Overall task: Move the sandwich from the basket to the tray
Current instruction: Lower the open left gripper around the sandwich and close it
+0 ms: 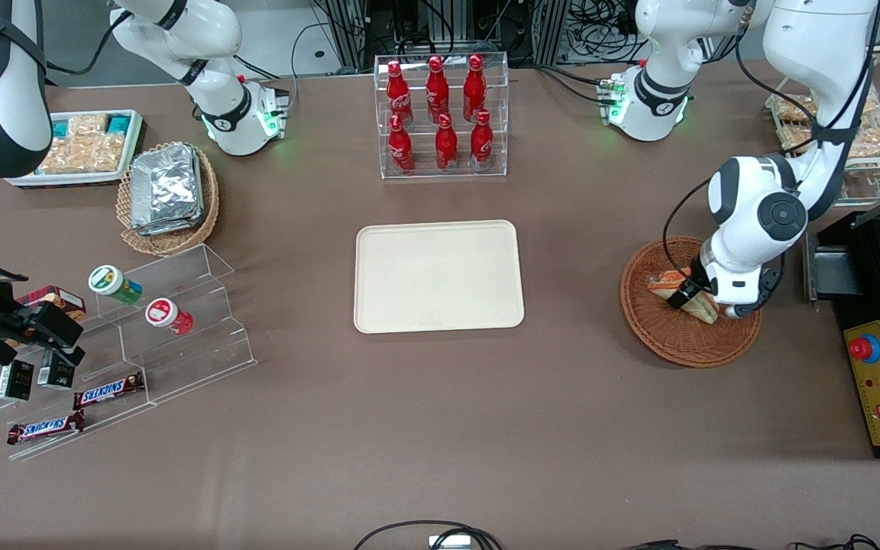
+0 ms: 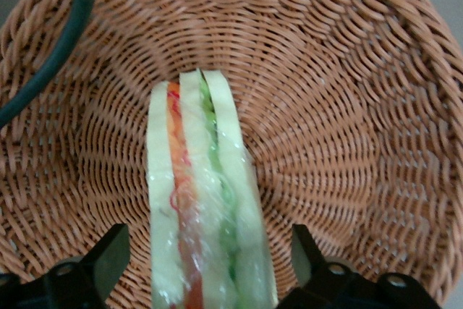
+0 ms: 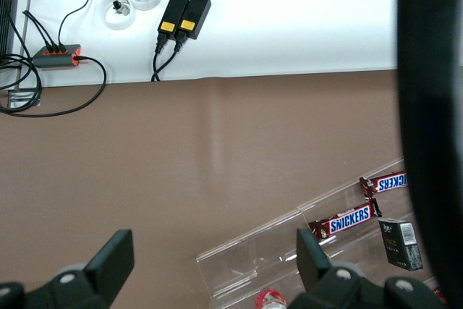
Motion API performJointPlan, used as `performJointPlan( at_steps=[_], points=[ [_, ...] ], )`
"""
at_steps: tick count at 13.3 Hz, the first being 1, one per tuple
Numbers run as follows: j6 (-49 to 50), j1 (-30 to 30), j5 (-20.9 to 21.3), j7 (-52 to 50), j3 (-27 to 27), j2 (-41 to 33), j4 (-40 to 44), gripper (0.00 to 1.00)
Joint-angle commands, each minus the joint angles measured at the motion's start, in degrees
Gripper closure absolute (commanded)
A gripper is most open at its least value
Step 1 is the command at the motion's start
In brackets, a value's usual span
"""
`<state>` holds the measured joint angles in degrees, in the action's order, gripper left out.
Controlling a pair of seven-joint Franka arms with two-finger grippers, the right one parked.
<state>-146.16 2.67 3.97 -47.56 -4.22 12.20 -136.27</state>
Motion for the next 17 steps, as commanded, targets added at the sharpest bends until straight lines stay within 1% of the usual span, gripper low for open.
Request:
performJointPlan(
  at_steps=[1, 2, 3, 7, 9, 12, 15, 17],
  points=[
    [-1.58, 0.06, 0.69, -1.04, 0.44, 0.37, -0.49, 0.74],
    [-1.58, 0.06, 0.69, -1.04, 0.44, 0.54, -0.40, 0.98],
    [-1.58, 0.06, 0.69, -1.04, 0.44, 0.80, -0.32, 1.00],
    [-1.06, 0.06, 0.43, -3.76, 0.35, 0.55, 0.39, 1.00],
    [0.69, -0.12, 0.51, -3.68, 0.27, -1.29, 1.17, 1.00],
    [13.58, -0.82, 0.69, -2.89, -0.43, -3.67, 7.05, 1.00],
    [19.93, -0.82, 0.78, 0.26, -3.68, -6.31, 11.01, 1.00],
    [25.81, -0.82, 0.78, 1.94, -6.05, -6.14, 16.27, 1.00]
  ],
)
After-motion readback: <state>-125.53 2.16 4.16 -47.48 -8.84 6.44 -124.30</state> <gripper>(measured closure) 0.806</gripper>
